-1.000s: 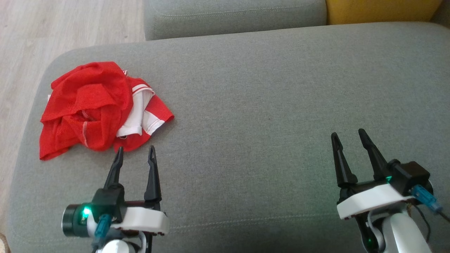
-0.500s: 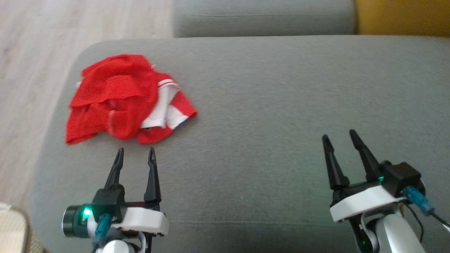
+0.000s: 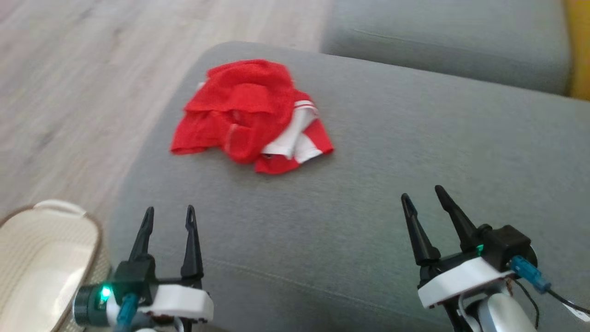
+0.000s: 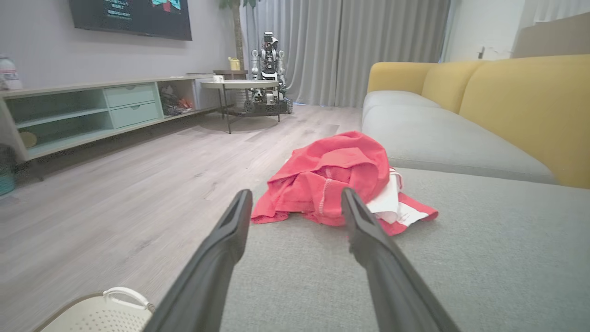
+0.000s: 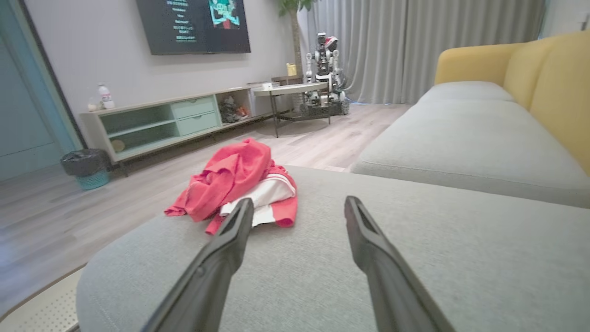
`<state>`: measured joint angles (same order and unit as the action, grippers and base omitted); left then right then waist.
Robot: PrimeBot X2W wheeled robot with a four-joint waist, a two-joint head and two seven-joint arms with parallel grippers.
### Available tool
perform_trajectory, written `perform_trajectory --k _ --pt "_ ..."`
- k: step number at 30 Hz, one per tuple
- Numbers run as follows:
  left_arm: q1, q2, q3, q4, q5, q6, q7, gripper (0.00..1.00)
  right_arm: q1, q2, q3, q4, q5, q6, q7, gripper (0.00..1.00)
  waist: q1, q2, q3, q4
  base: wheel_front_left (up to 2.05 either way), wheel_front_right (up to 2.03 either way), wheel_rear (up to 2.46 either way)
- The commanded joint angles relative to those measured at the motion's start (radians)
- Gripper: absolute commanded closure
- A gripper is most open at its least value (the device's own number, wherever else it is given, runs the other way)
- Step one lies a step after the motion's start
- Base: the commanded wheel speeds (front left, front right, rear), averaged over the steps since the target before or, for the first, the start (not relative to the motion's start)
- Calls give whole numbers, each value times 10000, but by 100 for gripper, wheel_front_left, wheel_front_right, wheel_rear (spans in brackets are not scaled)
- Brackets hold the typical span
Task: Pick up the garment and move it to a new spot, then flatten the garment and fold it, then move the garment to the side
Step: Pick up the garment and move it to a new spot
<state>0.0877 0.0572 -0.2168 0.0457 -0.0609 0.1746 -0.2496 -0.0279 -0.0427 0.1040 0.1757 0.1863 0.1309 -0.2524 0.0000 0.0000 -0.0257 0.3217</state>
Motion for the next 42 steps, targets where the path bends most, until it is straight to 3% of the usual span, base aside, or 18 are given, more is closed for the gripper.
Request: perform_trajectory --k 1,11,21,24,32,37,42 --pt "-168 -59 322 -392 94 -42 -122 0 -162 -75 278 -304 90 -2 -93 0 0 0 -102 553 0 0 0" --pt "-62 -66 410 -494 -76 -272 -122 0 -180 -75 384 -206 85 -2 -93 0 0 0 -115 1164 0 0 0" --pt "-148 -69 703 -653 -288 -379 -122 0 -319 -75 463 -170 82 -2 -93 0 0 0 164 748 0 0 0" --pt "-515 -69 1023 -774 -913 -468 -122 0 -495 -75 396 -344 -128 -2 -93 0 0 0 677 477 0 0 0" --pt "-2089 147 1826 -521 -1176 -1467 -122 0 -1080 -75 112 -853 -767 -2 -93 0 0 0 2099 -82 0 0 0" --pt "-3875 925 2177 972 -1853 -2466 26 0 -1588 -75 -49 -1293 -1105 -2 -73 0 0 0 3055 -505 0 0 0" --pt "-5999 1866 2104 2453 -2609 -2924 936 0 -1977 -75 9 -1723 -1343 -2 42 0 0 0 3813 -913 0 0 0"
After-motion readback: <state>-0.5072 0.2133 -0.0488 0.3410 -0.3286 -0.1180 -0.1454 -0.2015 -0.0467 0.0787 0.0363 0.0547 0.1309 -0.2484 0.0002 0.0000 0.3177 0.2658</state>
